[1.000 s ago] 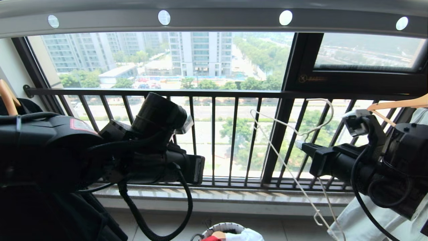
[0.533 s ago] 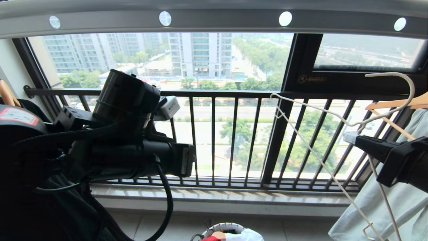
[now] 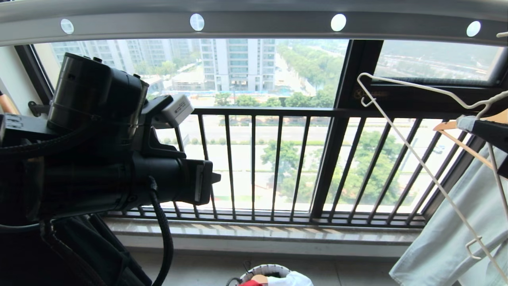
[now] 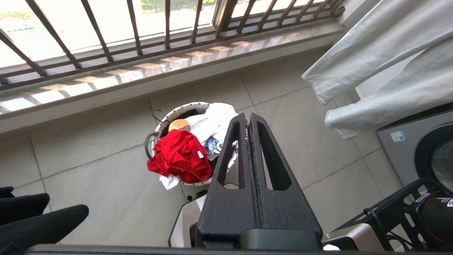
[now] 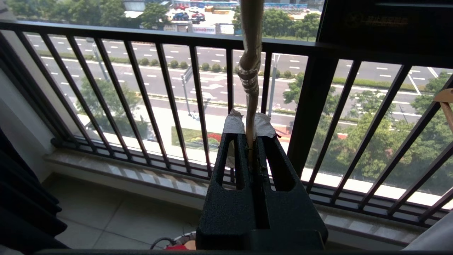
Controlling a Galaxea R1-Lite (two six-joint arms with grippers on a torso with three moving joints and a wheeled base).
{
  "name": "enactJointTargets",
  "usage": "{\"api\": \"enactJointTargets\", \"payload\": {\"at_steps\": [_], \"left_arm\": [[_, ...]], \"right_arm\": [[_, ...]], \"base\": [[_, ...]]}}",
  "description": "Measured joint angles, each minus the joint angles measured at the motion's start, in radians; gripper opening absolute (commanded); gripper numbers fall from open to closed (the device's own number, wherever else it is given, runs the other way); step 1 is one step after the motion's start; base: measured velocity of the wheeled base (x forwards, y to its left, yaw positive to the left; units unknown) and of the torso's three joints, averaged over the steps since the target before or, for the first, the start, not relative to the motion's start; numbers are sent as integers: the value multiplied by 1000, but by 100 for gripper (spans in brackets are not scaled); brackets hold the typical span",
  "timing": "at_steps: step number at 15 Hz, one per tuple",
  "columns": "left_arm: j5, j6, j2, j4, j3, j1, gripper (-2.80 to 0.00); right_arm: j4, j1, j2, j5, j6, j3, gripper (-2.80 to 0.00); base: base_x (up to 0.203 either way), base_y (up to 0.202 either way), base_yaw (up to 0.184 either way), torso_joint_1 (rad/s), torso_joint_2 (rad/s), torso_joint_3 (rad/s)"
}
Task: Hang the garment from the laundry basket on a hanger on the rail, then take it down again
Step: Hang the clothes rack on the clothesline
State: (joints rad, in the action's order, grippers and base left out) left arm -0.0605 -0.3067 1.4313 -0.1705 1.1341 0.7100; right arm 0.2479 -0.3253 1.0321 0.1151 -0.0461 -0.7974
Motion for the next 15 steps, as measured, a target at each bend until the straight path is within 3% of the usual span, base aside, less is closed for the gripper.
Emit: {"api": "enactJointTargets", "payload": {"at_steps": [9, 15], "left_arm": [[-11, 27, -95, 1, -5, -4, -280], [-11, 30, -131, 4, -3, -4, -280]], "right_arm": [[-77, 50, 52, 89, 24, -119, -280], [-72, 67, 158, 99, 25, -170, -280]], "base": [[0, 0, 0, 0, 0, 0], [0, 0, 0, 0, 0, 0]]}}
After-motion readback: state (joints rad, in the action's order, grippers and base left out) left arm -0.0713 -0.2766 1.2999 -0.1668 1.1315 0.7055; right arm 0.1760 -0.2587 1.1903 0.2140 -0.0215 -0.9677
